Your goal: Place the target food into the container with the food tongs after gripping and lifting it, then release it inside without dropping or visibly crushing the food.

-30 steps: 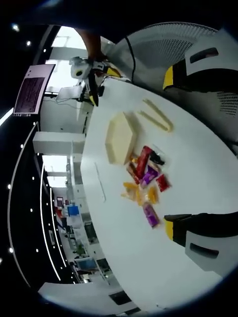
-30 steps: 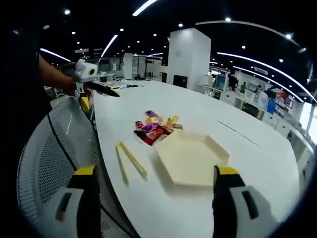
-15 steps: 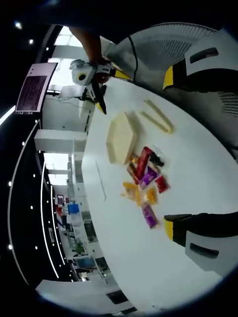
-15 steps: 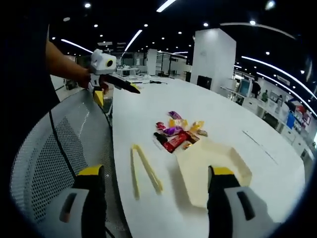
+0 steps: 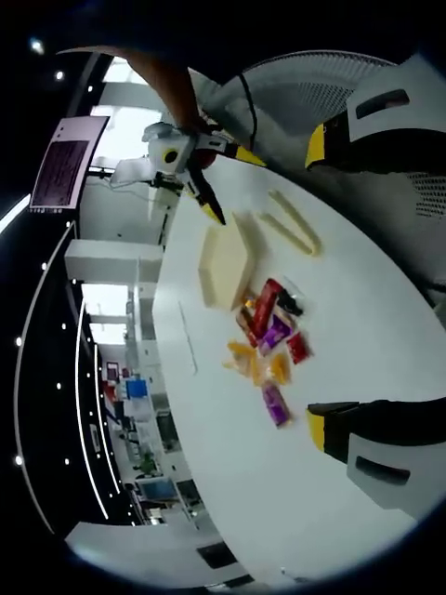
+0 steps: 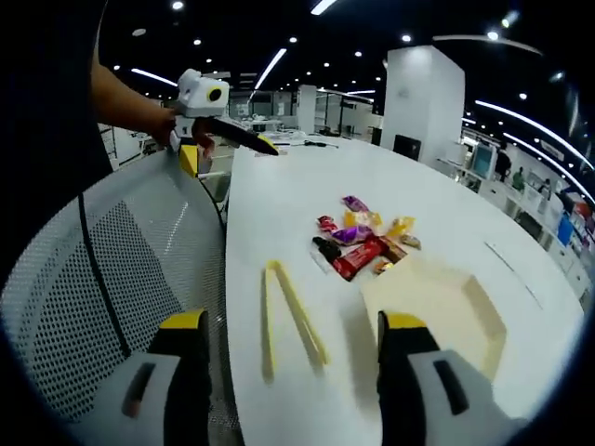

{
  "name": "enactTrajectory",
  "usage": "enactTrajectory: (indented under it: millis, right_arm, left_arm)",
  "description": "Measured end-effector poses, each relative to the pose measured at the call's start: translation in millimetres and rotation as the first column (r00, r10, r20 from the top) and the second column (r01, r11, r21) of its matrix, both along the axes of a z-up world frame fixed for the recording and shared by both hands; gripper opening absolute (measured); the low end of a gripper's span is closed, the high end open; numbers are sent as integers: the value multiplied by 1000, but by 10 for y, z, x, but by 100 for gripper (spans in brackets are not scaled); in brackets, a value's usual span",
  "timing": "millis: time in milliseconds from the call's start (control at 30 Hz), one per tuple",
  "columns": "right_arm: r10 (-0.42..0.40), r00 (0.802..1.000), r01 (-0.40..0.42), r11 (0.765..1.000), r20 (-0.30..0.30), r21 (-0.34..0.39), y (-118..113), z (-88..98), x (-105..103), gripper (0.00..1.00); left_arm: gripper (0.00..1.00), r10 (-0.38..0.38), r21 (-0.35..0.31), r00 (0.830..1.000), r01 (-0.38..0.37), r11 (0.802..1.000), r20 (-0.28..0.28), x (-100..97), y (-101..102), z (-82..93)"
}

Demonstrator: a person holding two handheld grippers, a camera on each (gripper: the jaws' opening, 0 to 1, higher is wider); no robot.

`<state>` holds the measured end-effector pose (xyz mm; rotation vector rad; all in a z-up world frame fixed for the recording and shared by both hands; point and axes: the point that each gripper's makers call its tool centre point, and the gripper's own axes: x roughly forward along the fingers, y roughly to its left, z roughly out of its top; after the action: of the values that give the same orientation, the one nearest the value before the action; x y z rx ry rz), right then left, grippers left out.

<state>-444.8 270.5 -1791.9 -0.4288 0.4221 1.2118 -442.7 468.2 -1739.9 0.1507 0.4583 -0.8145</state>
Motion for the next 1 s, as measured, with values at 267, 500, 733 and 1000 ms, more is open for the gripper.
enactTrajectory:
  millis: [267, 500, 733, 1000]
  right_arm:
    - [20, 1000, -21, 1000, -14, -14, -2, -123, 60, 69]
    - [53, 998, -54, 998, -22, -36, 39, -216, 30, 62]
    - [92, 995, -94, 992, -28, -85, 80, -412, 25, 46]
    - [121, 993, -122, 982, -13, -145, 89, -503, 31, 31]
  left_arm:
    - [99, 14, 9, 1000, -14, 1000, 5, 36, 11, 51]
    - [99, 30, 13, 1000, -30, 999, 0, 40, 67, 42]
    - [99, 43, 7, 999, -43, 999, -2, 69, 66, 47]
    - [99, 49, 5, 999, -49, 999, -6, 53, 66, 48]
